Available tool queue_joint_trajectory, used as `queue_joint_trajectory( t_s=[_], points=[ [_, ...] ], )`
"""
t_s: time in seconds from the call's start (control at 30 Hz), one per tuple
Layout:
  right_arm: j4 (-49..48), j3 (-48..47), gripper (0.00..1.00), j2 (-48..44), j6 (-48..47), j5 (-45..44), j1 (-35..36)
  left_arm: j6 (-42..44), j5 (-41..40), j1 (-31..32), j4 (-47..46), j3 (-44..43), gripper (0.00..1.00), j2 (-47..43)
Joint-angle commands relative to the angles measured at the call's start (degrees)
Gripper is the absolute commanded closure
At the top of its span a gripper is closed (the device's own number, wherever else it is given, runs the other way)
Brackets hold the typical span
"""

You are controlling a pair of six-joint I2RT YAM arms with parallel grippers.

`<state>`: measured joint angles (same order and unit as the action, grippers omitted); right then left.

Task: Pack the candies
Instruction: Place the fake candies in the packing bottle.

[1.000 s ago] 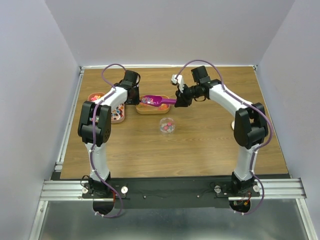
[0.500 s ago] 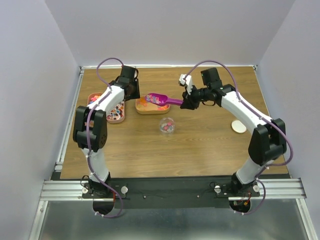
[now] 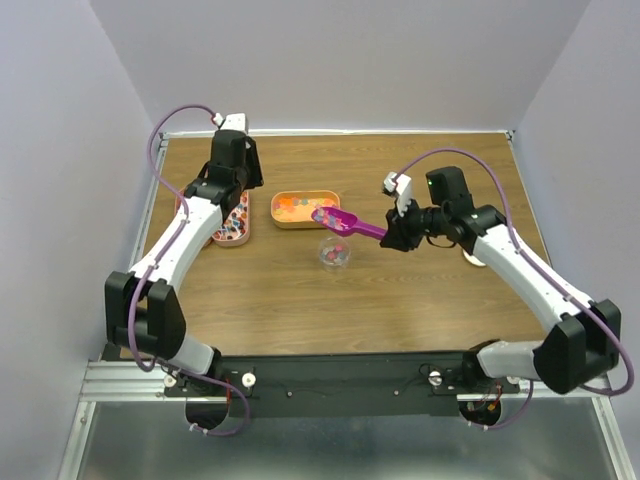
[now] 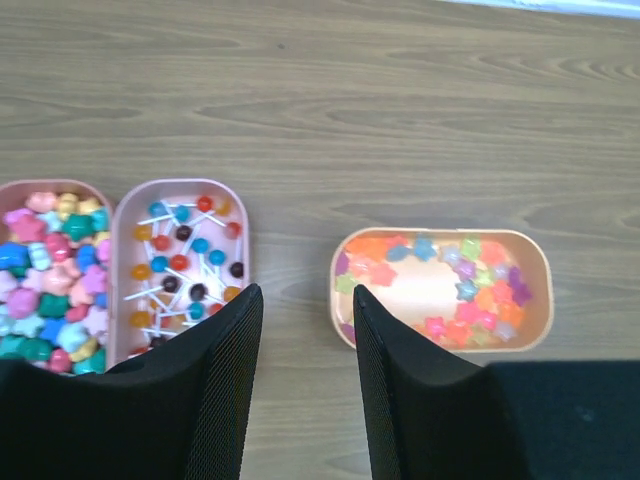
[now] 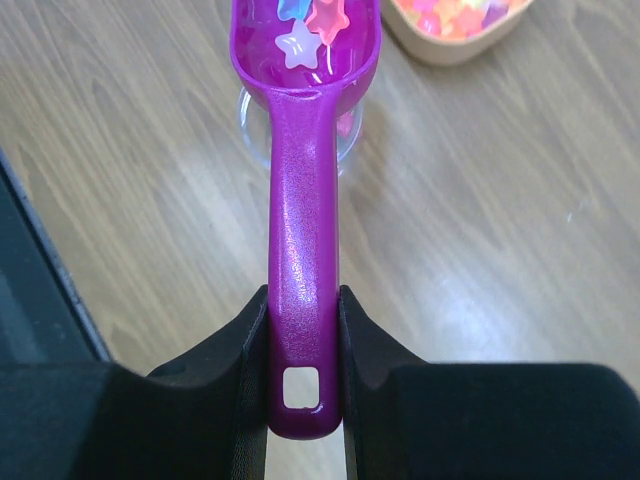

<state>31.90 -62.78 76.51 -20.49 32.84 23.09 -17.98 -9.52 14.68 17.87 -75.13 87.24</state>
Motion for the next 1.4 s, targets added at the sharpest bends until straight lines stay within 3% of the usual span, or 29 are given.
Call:
queue_joint_trajectory(
  t_s=[0.0,0.3,0.57,0.7,1.37],
  points=[
    [4.31,2.4,0.99,-6.09,5.28,-6.03,0.9,2.51,-7.53,-0.35,-4.68,5.34,0.51,-5.93],
    [6.95,6.45,0.99,-11.21,12.57,-6.91,2.66,4.09,-13.77,-0.79,-11.1,14.04,0.31,-15.6],
    [9.23,6.71,0.99,-10.86,16.27,-8.49,5.21,5.93,-17.99,-0.79,-16.28,20.37,0.24,-22.99],
    [9.85,5.92,0.99,-10.24,18.03,-9.1,6.7,6.11,-19.65,-0.79,-16.81,21.17,0.15,-24.4],
    [10.29,4.6,0.99,-9.54,25.5,-18.69,14.61,6.38,-21.07,-0.97,-17.6,21.87,0.15,-26.24]
  ],
)
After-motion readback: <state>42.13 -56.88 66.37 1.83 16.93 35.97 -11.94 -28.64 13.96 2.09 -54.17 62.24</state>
